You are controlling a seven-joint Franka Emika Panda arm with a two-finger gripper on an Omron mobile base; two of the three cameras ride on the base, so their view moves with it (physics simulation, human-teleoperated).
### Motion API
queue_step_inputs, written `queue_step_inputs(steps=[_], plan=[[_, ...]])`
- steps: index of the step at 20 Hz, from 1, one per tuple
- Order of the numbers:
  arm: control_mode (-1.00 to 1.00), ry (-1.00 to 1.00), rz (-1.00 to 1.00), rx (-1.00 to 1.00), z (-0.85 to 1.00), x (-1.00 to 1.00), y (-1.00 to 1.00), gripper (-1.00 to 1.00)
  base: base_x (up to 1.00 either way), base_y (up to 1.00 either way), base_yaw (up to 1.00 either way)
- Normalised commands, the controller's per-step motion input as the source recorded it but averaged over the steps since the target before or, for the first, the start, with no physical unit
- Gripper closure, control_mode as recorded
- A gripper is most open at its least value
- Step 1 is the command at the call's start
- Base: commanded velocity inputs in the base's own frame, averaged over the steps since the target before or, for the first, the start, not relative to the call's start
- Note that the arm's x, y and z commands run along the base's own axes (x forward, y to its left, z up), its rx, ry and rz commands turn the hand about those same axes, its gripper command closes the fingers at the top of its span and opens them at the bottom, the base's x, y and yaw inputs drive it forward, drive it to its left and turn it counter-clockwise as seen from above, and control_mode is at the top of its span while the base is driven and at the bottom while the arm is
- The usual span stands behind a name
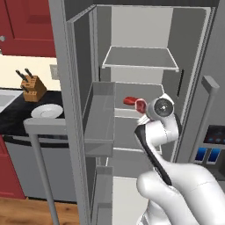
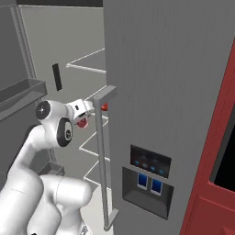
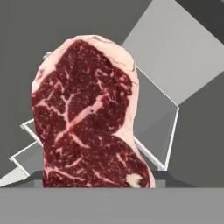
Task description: Place the steak on the counter behind the older steak on the same shelf of the fridge to maintain FIFO order. Close the fridge door when finished.
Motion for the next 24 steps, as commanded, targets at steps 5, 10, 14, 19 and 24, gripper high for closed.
queue_step_inputs(steps=[5,10,14,19,24], plan=[[-1.00,0.16,0.05,-0.08,0.31,0.81,-0.03,1.00,0.00,0.00,0.00],[-1.00,0.12,0.00,-0.14,0.23,0.57,-0.07,1.00,0.00,0.00,0.00],[-1.00,0.08,0.00,-0.14,0.02,0.47,-0.33,1.00,0.00,0.00,0.00],[-1.00,0.06,0.00,-0.15,0.00,0.59,-0.16,1.00,0.00,0.00,0.00],[-1.00,0.01,0.03,-0.14,0.00,0.54,-0.05,1.00,0.00,0.00,0.00]])
